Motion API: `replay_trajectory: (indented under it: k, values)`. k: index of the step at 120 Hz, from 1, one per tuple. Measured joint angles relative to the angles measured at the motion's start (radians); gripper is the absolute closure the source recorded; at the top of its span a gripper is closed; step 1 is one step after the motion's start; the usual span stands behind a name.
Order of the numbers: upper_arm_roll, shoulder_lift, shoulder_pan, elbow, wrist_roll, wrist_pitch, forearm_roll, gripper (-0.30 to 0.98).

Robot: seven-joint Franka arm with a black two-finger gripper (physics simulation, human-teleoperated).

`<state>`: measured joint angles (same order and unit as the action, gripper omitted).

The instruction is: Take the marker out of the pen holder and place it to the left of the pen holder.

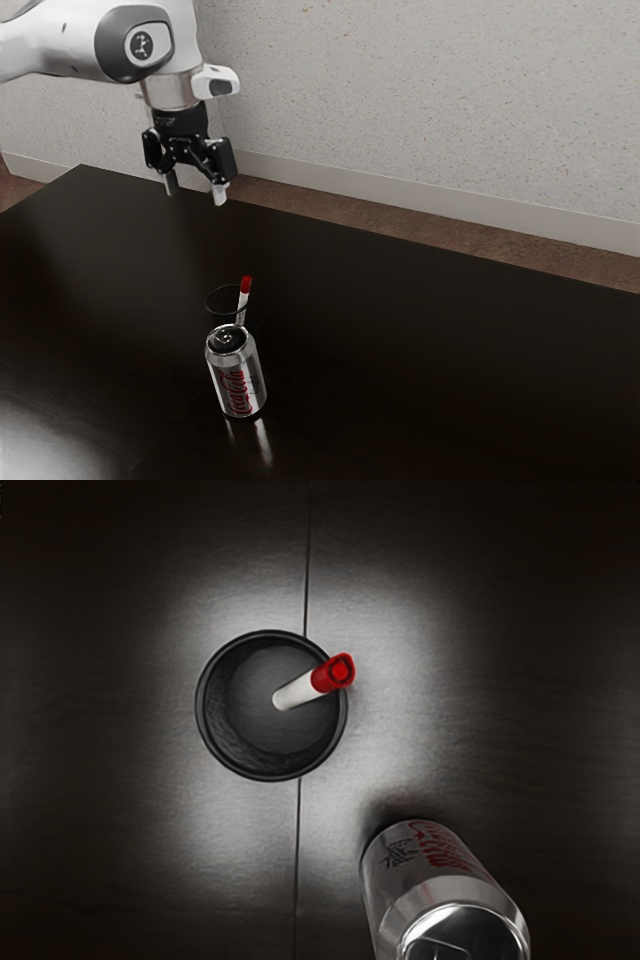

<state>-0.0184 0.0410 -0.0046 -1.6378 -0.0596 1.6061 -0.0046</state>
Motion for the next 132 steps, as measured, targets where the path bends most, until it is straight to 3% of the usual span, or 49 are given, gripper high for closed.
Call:
replay_trajectory:
  k: [20, 27, 45, 65, 80, 105, 132]
  values:
    - [0.001, 0.086, -0.001, -0.003, -0.008, 0.004, 0.003, 0.0]
    - [-0.005, 0.067, -0.022, -0.084, -0.011, 0.042, 0.026, 0.0]
    - [-0.05, -0.018, -0.03, -0.355, 0.034, 0.334, 0.058, 0.0]
    - [-0.083, -0.015, -0.038, -0.465, 0.098, 0.586, 0.057, 0.01]
    - [-0.084, 0.005, -0.033, -0.488, 0.136, 0.676, 0.055, 0.02]
    - [-0.081, 0.042, 0.071, -0.49, 0.185, 0.742, 0.054, 0.03]
    - [-0.08, 0.083, 0.049, -0.482, 0.222, 0.771, 0.052, 0.08]
